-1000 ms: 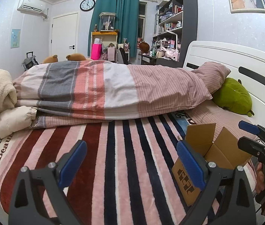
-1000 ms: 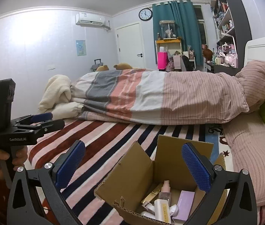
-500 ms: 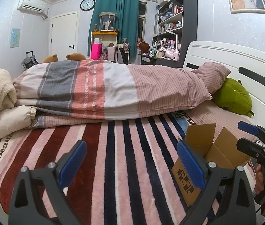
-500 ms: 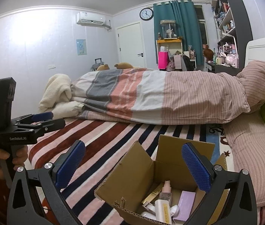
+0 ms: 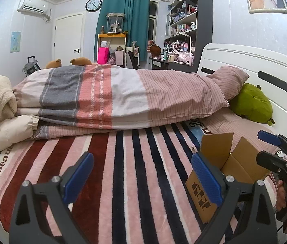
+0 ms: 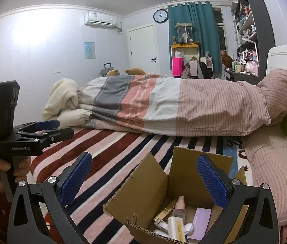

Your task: Organize rigid objects

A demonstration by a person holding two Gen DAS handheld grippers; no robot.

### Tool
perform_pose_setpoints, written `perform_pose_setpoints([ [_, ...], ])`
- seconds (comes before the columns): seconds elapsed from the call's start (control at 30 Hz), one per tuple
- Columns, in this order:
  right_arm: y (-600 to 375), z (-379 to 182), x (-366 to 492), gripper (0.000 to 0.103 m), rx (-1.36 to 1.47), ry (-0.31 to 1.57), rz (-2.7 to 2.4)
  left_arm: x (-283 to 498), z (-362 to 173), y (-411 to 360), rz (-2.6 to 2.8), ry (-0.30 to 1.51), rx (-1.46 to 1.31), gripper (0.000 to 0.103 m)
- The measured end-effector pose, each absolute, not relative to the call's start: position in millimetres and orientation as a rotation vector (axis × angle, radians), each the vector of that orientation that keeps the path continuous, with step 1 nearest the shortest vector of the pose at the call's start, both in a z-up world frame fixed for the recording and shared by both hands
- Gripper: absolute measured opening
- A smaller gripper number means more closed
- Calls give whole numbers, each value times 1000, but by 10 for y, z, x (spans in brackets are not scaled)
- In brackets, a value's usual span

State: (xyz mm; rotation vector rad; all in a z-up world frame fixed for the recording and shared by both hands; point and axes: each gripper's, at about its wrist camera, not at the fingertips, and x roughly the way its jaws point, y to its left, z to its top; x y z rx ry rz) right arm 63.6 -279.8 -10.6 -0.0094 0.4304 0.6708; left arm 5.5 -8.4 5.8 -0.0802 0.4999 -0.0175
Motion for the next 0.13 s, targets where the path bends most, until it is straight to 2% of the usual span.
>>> perform_pose_setpoints([
  [0.13, -2799, -110, 639, 103, -10, 432, 671, 55, 58, -87, -18, 502, -80, 96],
])
